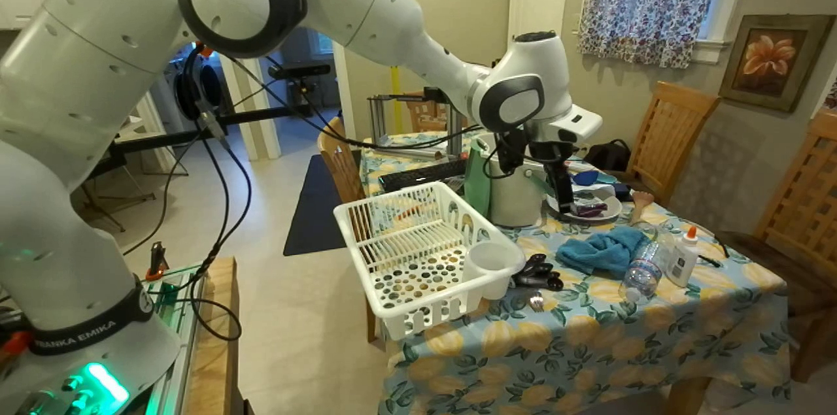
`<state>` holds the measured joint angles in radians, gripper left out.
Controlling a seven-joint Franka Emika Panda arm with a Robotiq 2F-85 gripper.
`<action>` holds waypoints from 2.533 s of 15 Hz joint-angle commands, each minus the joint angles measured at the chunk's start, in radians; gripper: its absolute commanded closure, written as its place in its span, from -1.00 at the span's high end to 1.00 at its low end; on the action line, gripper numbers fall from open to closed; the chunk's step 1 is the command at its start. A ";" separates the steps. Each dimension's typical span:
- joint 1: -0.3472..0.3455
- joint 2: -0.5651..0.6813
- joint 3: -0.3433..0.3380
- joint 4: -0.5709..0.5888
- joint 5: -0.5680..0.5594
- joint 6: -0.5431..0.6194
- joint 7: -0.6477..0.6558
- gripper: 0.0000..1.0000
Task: Move the spoons to the table, then put the fork on the plate rack
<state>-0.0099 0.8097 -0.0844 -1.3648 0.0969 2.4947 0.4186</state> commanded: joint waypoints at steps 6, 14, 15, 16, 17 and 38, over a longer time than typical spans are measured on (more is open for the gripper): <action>-0.063 -0.156 0.083 -0.297 0.067 -0.043 -0.261 1.00; -0.090 -0.223 0.103 -0.533 0.055 0.068 -0.493 1.00; -0.088 -0.237 0.100 -0.566 0.053 0.084 -0.494 1.00; -0.090 -0.251 0.099 -0.593 0.050 0.101 -0.504 1.00; -0.087 -0.267 0.095 -0.626 0.050 0.117 -0.500 1.00; -0.131 -0.253 0.106 -0.733 0.064 0.199 -0.527 -0.39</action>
<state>-0.1278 0.5372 -0.0001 -2.1286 0.1478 2.7138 -0.1262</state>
